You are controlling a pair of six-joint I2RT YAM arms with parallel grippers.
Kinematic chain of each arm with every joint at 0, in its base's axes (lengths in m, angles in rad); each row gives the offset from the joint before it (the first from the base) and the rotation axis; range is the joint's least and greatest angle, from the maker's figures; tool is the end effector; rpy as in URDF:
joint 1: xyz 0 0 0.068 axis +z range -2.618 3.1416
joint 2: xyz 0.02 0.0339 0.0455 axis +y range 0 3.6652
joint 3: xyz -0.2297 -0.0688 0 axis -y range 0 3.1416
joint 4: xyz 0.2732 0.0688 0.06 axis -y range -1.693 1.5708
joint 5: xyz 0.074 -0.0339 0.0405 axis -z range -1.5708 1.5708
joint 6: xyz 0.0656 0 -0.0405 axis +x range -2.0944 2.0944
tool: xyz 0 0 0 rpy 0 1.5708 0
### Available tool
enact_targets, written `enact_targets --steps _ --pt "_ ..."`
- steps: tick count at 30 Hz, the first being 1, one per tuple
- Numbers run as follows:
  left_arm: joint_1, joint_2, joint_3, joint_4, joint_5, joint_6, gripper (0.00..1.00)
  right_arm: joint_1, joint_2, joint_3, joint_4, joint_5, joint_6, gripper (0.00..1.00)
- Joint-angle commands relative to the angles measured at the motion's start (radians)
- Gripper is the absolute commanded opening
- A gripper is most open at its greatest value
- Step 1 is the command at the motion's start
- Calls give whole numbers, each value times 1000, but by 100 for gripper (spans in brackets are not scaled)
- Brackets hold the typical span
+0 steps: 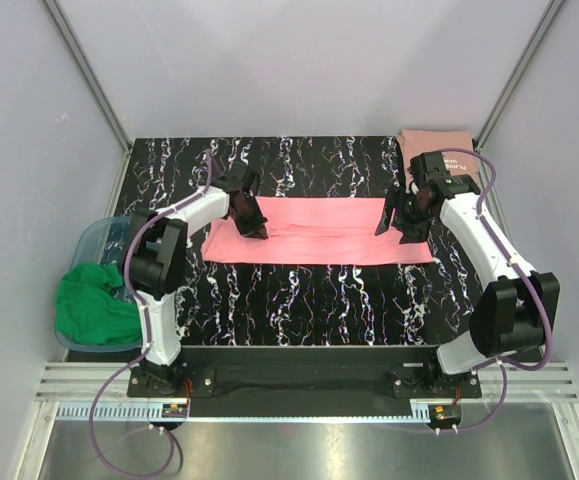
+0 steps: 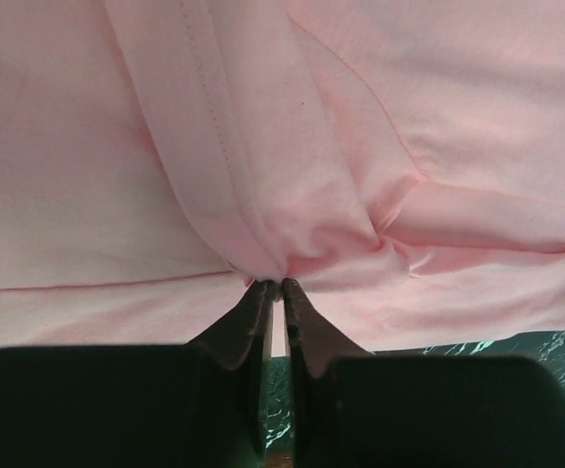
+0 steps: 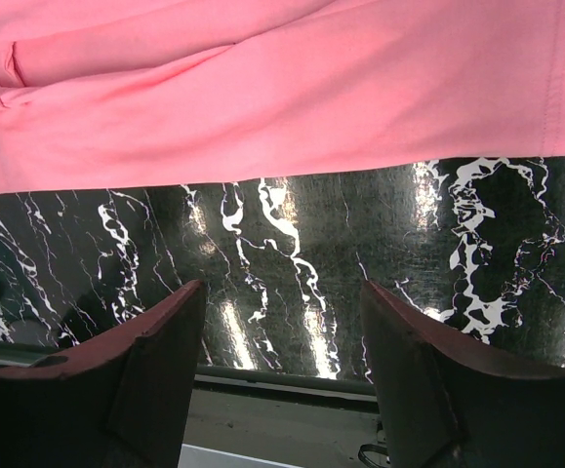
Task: Fold and stack the t-shirts
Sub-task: Fold the tshirt
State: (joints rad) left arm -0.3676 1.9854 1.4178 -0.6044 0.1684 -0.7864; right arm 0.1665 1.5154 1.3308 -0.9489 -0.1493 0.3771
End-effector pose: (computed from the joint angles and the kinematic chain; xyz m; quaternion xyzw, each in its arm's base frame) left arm 0.3964 -0.1644 0.0997 -0.1867 0.9588 -0.1768 0.1205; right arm 0.3393 0.0669 0.2259 0.0862 0.9698 0.1282 0.1888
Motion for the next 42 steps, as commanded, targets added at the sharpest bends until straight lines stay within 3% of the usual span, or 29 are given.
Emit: enact_targets --steps 1,10,12,15,19,20,21,23,29,33,36,42 --pt "-1 -5 59 22 -20 22 3 -1 -37 -4 6 11 -20 72" --pt "-1 101 228 48 26 67 0 1 -26 4 -1 10 -20 72" --pt "-1 163 323 38 39 88 7 -1 -23 1 -5 10 -21 72" --pt "-1 225 448 28 71 137 7 1 -18 -8 -5 1 -18 72" --pt "-1 265 504 38 65 165 9 -1 -20 -28 -1 -15 -11 72" --pt "-1 262 503 48 53 170 15 1 -20 -31 -1 -16 -10 72" --pt "1 260 498 49 51 174 30 -1 -17 -31 -4 -16 -12 72" --pt "1 247 491 54 57 174 40 -1 -20 -35 -4 -19 -14 72" --pt "-10 92 322 150 53 211 38 -1 -12 -44 16 -33 -10 72" --pt "4 9 268 98 28 230 38 1 14 -47 68 -82 -7 74" --pt "28 -94 193 71 -6 272 38 1 67 -32 205 -174 -27 83" --pt "162 -250 32 23 19 296 37 51 307 171 476 -300 3 85"
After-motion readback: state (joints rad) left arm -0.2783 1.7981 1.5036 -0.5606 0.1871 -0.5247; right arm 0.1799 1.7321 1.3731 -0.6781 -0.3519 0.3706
